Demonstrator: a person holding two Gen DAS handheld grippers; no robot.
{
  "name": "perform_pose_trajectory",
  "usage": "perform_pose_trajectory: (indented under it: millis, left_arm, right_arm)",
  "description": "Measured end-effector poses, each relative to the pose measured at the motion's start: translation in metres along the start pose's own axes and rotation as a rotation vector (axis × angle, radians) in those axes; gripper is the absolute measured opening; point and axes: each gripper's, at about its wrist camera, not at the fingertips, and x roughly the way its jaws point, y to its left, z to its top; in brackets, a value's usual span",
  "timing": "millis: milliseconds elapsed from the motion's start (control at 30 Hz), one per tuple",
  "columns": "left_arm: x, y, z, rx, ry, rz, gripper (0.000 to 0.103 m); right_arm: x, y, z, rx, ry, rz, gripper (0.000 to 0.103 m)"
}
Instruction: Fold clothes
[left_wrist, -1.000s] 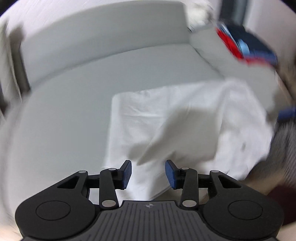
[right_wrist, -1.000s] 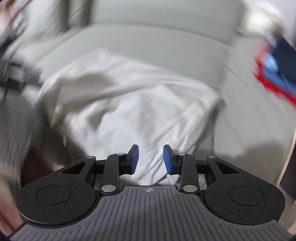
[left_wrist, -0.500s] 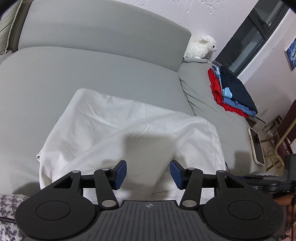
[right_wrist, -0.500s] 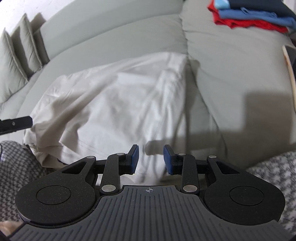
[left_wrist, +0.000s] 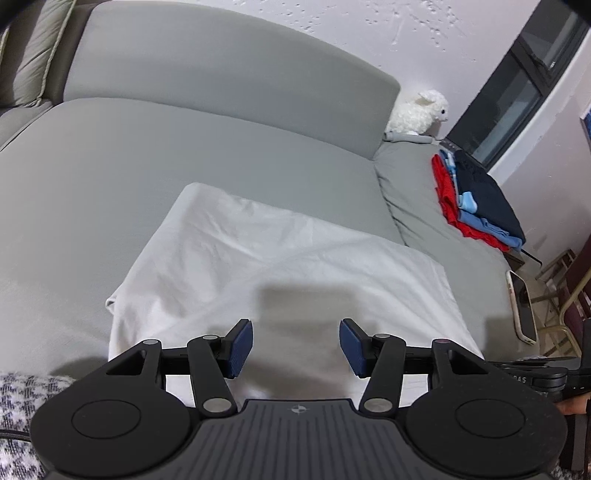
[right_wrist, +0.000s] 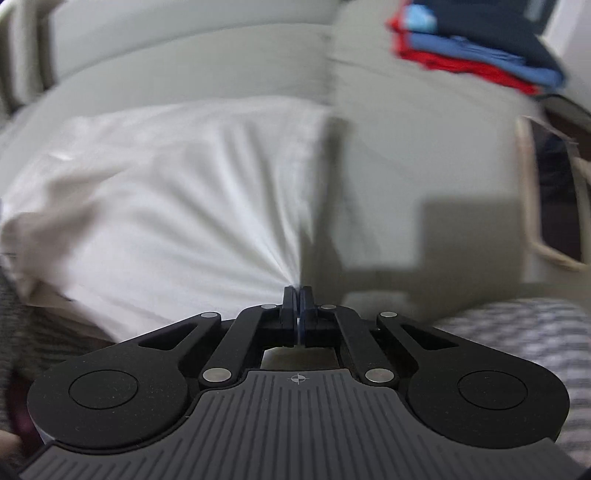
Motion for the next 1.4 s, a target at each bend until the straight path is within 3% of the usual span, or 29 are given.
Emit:
perform_pose_trajectory:
  millis: [67, 100, 133, 167, 367, 500, 567, 633, 700, 767, 833, 867, 1000, 1067, 1100, 1200, 1267, 1400]
  left_arm:
    - [-0.001, -0.001, 0.000, 0.005, 0.006, 0.005, 0.051]
    - [-0.001, -0.001, 0.000, 0.008, 0.009, 0.008, 0.051]
    - [-0.002, -0.002, -0.001, 0.011, 0.011, 0.008, 0.051]
    - [-0.002, -0.003, -0.001, 0.015, 0.013, 0.007, 0.051]
    - [0.000, -0.009, -0.002, 0.047, 0.035, 0.011, 0.051]
    - [0.001, -0.011, -0.003, 0.069, 0.048, 0.025, 0.051]
    - [-0.001, -0.008, -0.003, 0.062, 0.049, 0.037, 0.051]
    - [-0.002, -0.004, -0.002, 0.047, 0.068, 0.059, 0.051]
    - [-0.006, -0.001, 0.002, 0.037, 0.061, 0.037, 0.051]
    - [-0.012, 0.000, 0.010, 0.049, 0.030, 0.020, 0.051]
    - [-0.008, -0.005, 0.020, 0.133, 0.010, 0.064, 0.049]
    - [-0.003, -0.008, 0.024, 0.166, 0.010, 0.082, 0.048]
    - [0.028, -0.014, 0.031, 0.267, 0.024, 0.122, 0.041]
    - [0.050, -0.011, 0.031, 0.257, 0.111, 0.096, 0.021]
    - [0.061, -0.011, 0.027, 0.261, 0.185, 0.068, 0.019]
    - [0.072, -0.030, 0.009, 0.391, 0.349, 0.025, 0.020]
    - [0.069, -0.043, 0.000, 0.475, 0.396, 0.017, 0.031]
    - [0.068, -0.042, -0.016, 0.437, 0.534, -0.058, 0.036]
  right_arm:
    - [0.000, -0.004, 0.002, 0.007, 0.020, 0.010, 0.004]
    - [-0.001, -0.002, 0.004, 0.005, 0.024, 0.014, 0.016]
    - [-0.002, 0.002, 0.005, 0.000, 0.027, 0.017, 0.036]
    - [-0.004, 0.005, 0.006, -0.005, 0.030, 0.021, 0.040]
    - [-0.007, 0.029, 0.011, -0.051, -0.055, 0.191, 0.026]
    - [0.025, 0.045, 0.009, -0.069, 0.033, 0.228, 0.011]
    - [0.046, 0.038, -0.002, -0.090, 0.120, 0.071, 0.001]
    - [0.058, 0.014, -0.010, -0.017, 0.211, -0.060, 0.002]
    - [0.058, -0.007, -0.011, 0.075, 0.242, -0.060, 0.003]
    - [0.038, -0.010, -0.004, 0.054, 0.200, -0.017, 0.006]
    - [0.018, -0.002, 0.001, -0.010, 0.126, 0.026, 0.009]
    - [0.008, 0.004, 0.007, -0.029, 0.074, 0.091, 0.009]
    - [0.007, 0.031, 0.020, -0.114, -0.025, 0.189, 0.009]
    - [0.015, 0.055, 0.028, -0.187, -0.060, 0.212, 0.009]
    - [0.018, 0.064, 0.031, -0.219, -0.073, 0.228, 0.010]
    - [0.025, 0.083, 0.036, -0.343, -0.067, 0.206, 0.011]
    - [0.027, 0.084, 0.031, -0.445, 0.004, 0.147, 0.010]
    - [0.039, 0.045, 0.010, -0.486, 0.209, 0.001, 0.008]
